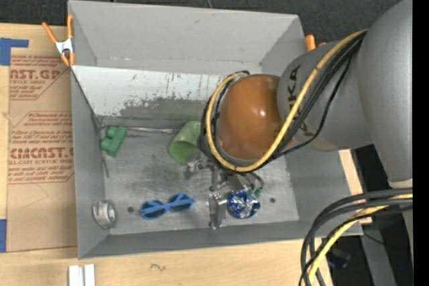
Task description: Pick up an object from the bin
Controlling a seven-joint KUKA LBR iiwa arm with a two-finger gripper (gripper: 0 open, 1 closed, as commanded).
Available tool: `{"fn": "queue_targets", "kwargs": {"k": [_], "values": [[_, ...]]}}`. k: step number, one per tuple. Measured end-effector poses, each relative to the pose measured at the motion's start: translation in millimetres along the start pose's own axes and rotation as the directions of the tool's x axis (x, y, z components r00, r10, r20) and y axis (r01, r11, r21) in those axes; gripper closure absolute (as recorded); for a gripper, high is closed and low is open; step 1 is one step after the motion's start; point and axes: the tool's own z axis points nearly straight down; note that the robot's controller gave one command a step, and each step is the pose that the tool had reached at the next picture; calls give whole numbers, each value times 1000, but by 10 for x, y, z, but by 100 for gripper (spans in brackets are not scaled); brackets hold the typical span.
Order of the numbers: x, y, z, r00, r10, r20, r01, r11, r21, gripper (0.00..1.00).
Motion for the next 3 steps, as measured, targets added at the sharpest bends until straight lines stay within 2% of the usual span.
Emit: {"fn": "queue_targets", "kwargs": {"k": [1, 2, 3], "values": [[-116, 280, 357, 993, -119, 14, 119, 993, 2, 0], [-123, 271, 336, 993, -116, 16, 116, 993, 3, 100], [-132, 409, -1087, 996, -87, 17, 87, 996, 3, 100]]}}
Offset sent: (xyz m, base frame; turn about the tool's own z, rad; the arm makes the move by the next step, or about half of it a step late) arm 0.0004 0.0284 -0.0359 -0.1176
